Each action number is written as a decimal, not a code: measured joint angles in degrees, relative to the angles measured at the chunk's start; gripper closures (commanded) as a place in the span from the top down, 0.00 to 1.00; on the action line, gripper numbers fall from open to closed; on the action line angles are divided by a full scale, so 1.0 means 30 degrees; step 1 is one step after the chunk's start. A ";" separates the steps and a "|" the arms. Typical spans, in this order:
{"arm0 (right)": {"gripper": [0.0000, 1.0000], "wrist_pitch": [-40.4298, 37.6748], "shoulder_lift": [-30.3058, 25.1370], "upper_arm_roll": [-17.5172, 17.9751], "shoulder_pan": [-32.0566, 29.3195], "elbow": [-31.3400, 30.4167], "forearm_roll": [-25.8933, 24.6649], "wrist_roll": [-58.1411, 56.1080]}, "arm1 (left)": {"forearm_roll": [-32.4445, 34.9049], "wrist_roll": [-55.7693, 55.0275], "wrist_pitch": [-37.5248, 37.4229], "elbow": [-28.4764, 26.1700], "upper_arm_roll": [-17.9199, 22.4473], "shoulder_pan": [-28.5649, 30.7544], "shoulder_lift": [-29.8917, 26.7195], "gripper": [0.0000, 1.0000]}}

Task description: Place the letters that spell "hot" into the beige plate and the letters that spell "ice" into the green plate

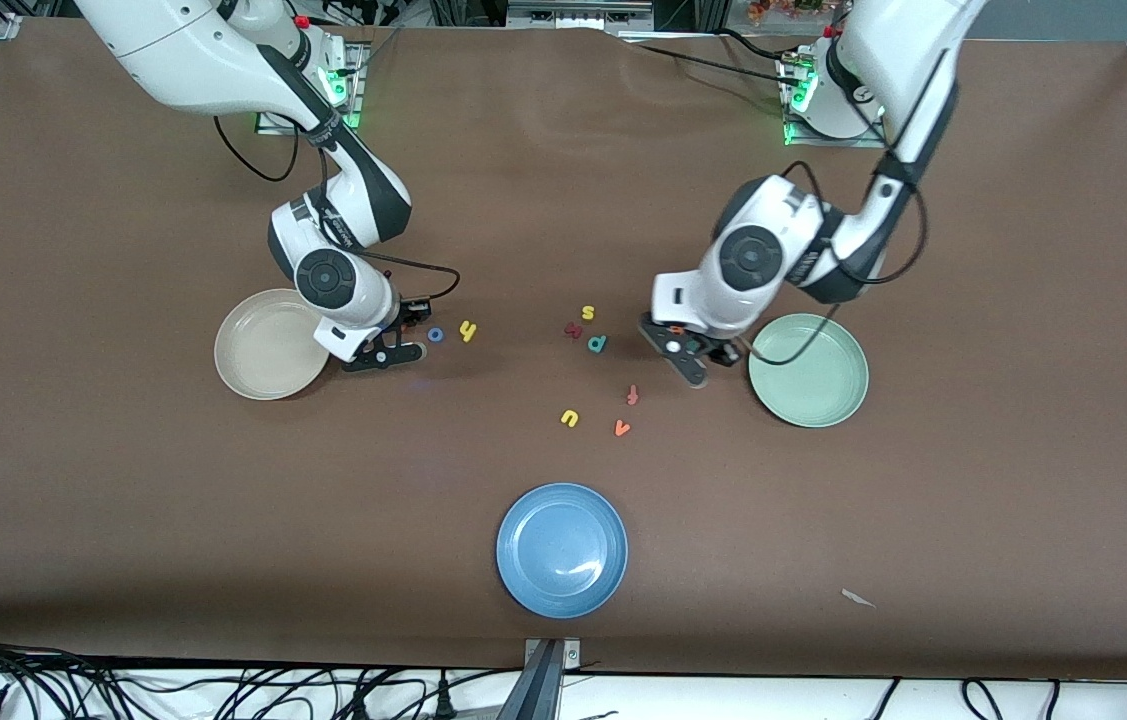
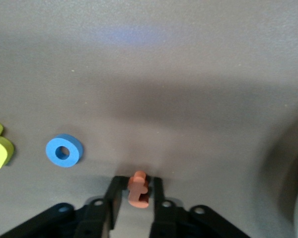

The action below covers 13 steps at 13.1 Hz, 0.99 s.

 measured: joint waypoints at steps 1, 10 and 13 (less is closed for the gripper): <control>0.04 -0.0016 -0.0011 -0.0008 -0.0004 -0.0002 -0.0003 0.0001 | 0.0027 0.1082 -0.0273 -0.0029 0.0060 0.0845 -0.0070 0.00; 0.00 -0.2376 -0.1621 -0.0422 -0.0020 0.0775 -0.0003 0.1420 | 0.1131 0.5137 0.1466 -0.1039 -0.0113 0.4242 0.1620 1.00; 0.00 -0.4165 -0.3341 -0.2062 -0.0034 0.1079 -0.0010 0.1024 | 0.1131 0.4643 0.1437 -0.0938 -0.0262 0.4090 0.1027 1.00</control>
